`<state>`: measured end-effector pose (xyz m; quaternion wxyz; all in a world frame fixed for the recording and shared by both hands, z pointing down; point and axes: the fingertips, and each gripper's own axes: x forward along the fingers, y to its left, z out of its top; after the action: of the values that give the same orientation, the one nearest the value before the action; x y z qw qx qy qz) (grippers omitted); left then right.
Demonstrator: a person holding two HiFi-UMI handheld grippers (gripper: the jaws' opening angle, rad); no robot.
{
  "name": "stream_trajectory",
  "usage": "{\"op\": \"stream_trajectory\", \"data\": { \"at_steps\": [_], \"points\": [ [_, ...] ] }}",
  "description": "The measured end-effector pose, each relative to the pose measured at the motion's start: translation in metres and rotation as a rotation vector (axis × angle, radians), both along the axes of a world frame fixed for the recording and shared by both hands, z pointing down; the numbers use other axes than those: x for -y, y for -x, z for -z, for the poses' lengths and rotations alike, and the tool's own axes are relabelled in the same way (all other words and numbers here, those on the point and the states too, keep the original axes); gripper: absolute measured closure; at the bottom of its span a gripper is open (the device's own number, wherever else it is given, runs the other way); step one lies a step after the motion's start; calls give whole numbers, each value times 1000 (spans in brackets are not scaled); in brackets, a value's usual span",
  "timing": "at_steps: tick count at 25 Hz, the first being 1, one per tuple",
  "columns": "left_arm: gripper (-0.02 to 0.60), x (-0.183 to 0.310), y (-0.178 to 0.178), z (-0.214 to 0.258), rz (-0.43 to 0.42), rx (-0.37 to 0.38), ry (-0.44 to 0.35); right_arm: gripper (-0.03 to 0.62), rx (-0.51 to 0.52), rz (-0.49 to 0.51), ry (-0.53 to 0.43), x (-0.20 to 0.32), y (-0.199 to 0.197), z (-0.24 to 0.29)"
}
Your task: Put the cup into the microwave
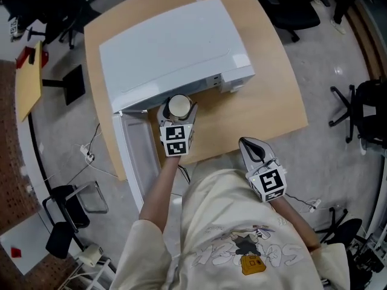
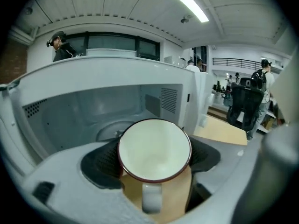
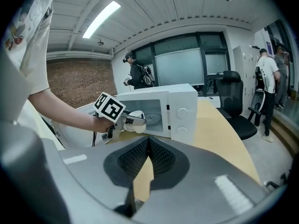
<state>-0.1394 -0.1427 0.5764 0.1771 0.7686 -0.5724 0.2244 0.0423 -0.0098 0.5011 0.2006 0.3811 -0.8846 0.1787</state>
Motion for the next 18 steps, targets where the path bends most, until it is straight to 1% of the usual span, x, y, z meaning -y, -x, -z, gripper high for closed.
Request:
{"op": "stream_trajectory", "data": {
  "at_steps": [4, 8, 11, 14, 18],
  "points": [
    [177, 24, 36, -3, 117, 17, 25, 588, -13, 22, -5, -1, 6, 1],
    [178, 43, 64, -15, 186, 46, 59, 588, -27, 7, -16, 0, 9, 7],
    [176, 59, 70, -20, 198, 50, 59, 588, -43, -19, -19, 4, 3, 7],
    [176, 71, 67, -23, 188, 53, 53, 588, -55, -53, -14, 5, -5, 6],
    [175, 78, 65, -22, 195, 33, 36, 588, -65, -75, -9, 5, -9, 6]
  ]
}}
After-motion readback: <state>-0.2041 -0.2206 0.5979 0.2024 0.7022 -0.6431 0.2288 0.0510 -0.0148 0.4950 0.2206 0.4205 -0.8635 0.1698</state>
